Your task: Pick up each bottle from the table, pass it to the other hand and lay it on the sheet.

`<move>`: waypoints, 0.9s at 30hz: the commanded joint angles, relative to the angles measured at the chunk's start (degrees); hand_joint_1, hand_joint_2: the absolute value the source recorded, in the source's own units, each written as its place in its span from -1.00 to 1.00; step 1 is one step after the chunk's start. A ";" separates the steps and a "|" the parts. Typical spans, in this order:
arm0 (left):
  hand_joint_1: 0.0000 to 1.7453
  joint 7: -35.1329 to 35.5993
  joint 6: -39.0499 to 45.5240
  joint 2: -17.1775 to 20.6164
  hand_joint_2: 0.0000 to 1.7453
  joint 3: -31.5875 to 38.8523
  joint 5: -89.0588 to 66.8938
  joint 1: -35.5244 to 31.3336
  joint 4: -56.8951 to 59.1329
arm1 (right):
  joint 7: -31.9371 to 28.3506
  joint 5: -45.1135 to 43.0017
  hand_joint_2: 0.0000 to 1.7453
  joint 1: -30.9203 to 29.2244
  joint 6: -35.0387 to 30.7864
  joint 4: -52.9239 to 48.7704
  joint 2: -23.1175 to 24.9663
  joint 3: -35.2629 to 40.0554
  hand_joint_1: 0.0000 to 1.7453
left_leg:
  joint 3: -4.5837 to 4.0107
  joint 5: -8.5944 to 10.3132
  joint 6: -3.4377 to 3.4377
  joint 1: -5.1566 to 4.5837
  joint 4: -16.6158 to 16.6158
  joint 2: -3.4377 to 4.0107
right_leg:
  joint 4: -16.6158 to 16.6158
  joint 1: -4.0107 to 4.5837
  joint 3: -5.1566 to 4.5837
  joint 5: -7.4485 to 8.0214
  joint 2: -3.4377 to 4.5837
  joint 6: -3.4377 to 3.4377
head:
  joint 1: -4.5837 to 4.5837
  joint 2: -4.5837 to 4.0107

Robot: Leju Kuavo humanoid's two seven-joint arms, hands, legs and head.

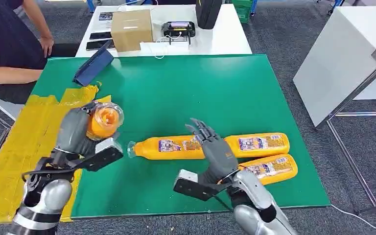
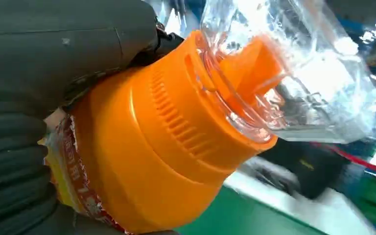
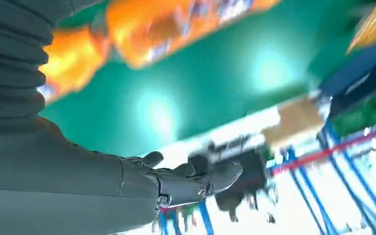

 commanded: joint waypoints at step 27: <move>1.00 -2.28 -19.73 5.72 1.00 -18.17 -8.84 -25.27 50.35 | -6.18 -5.02 1.00 -25.56 13.57 36.69 2.30 2.75 -1.00 | 0.05 0.13 -0.06 0.05 0.06 0.04 | 0.05 0.04 0.05 0.18 0.29 -0.16 | 0.00 0.00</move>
